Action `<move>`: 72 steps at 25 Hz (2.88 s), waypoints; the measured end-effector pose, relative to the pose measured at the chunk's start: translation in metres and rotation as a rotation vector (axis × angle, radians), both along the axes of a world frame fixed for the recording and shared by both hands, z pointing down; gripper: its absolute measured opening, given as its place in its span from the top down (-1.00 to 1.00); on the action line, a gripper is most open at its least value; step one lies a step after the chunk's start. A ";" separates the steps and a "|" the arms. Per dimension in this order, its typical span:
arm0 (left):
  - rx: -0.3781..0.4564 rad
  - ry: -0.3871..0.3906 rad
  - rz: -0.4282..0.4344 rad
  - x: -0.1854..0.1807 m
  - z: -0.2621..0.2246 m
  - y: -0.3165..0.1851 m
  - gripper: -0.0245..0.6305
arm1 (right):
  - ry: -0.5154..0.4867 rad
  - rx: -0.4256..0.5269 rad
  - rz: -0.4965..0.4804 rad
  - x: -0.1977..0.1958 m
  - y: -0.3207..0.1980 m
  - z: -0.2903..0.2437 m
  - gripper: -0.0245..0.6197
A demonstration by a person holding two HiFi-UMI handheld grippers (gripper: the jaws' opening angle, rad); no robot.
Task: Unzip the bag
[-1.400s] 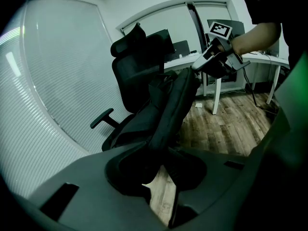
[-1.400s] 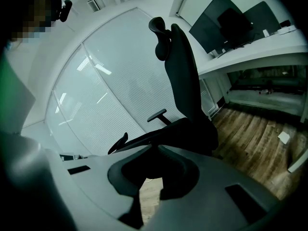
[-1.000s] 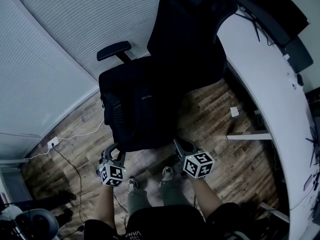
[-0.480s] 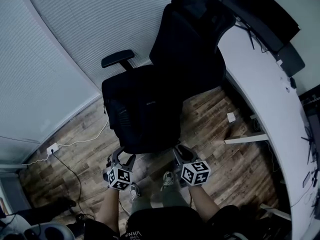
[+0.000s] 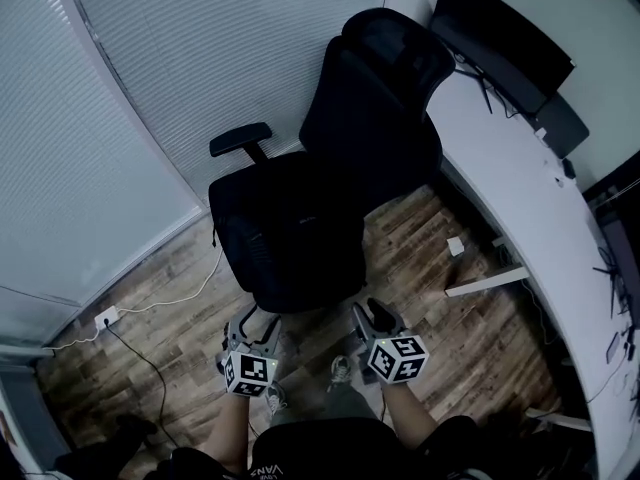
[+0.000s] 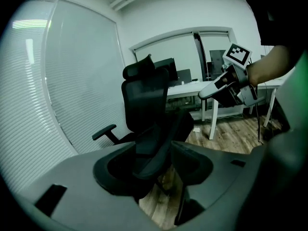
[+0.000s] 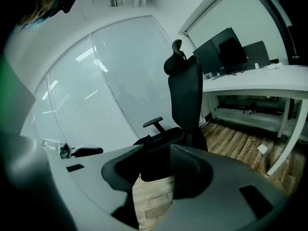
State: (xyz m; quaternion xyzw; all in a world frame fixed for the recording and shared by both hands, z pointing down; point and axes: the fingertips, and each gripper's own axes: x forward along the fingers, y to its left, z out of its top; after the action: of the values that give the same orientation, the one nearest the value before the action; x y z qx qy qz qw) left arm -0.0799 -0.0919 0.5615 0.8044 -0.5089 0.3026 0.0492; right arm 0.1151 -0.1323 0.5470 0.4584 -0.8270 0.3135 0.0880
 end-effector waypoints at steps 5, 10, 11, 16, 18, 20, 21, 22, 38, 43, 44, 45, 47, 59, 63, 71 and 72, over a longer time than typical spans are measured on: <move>0.079 0.048 0.011 -0.004 -0.042 0.011 0.25 | -0.001 0.067 0.033 -0.009 0.015 -0.034 0.48; 0.140 0.087 0.039 -0.008 -0.078 0.029 0.25 | 0.013 0.149 0.047 -0.019 0.033 -0.071 0.49; 0.149 0.094 0.042 -0.009 -0.084 0.033 0.25 | 0.013 0.163 0.045 -0.022 0.038 -0.078 0.49; 0.209 0.129 0.073 -0.012 -0.120 0.055 0.27 | 0.006 0.225 0.049 -0.036 0.063 -0.110 0.51; 0.220 0.139 0.081 -0.015 -0.130 0.064 0.30 | 0.007 0.248 0.051 -0.042 0.072 -0.121 0.58; 0.242 0.153 0.092 -0.016 -0.141 0.072 0.33 | 0.012 0.270 0.055 -0.046 0.081 -0.131 0.64; 0.256 0.157 0.100 -0.016 -0.148 0.076 0.35 | 0.015 0.281 0.057 -0.049 0.085 -0.136 0.66; 0.272 0.158 0.110 -0.017 -0.155 0.079 0.37 | 0.015 0.291 0.060 -0.052 0.089 -0.141 0.68; 0.321 0.245 0.151 -0.053 -0.207 0.150 0.75 | 0.018 0.370 0.095 -0.086 0.164 -0.184 0.74; 0.332 0.267 0.170 -0.061 -0.216 0.169 0.80 | 0.018 0.390 0.113 -0.093 0.183 -0.193 0.75; 0.332 0.271 0.175 -0.061 -0.216 0.173 0.81 | 0.019 0.393 0.116 -0.094 0.188 -0.193 0.75; 0.331 0.273 0.180 -0.061 -0.216 0.177 0.82 | 0.020 0.394 0.118 -0.094 0.193 -0.193 0.75; 0.327 0.282 0.190 -0.060 -0.216 0.184 0.83 | 0.023 0.395 0.124 -0.096 0.202 -0.193 0.75; 0.292 0.300 0.233 -0.059 -0.214 0.213 0.86 | 0.044 0.386 0.146 -0.104 0.242 -0.185 0.77; 0.286 0.286 0.243 -0.058 -0.211 0.221 0.86 | 0.054 0.385 0.143 -0.103 0.248 -0.185 0.78; 0.275 0.290 0.237 -0.056 -0.208 0.225 0.86 | 0.063 0.380 0.134 -0.105 0.249 -0.183 0.78; 0.274 0.296 0.235 -0.055 -0.209 0.225 0.86 | 0.064 0.379 0.132 -0.105 0.248 -0.183 0.78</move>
State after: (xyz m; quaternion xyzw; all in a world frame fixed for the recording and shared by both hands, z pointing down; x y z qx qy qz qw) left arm -0.1348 0.1330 0.3524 0.8928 -0.4355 0.1129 -0.0219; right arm 0.0105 0.1161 0.3638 0.5297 -0.8361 0.1427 0.0056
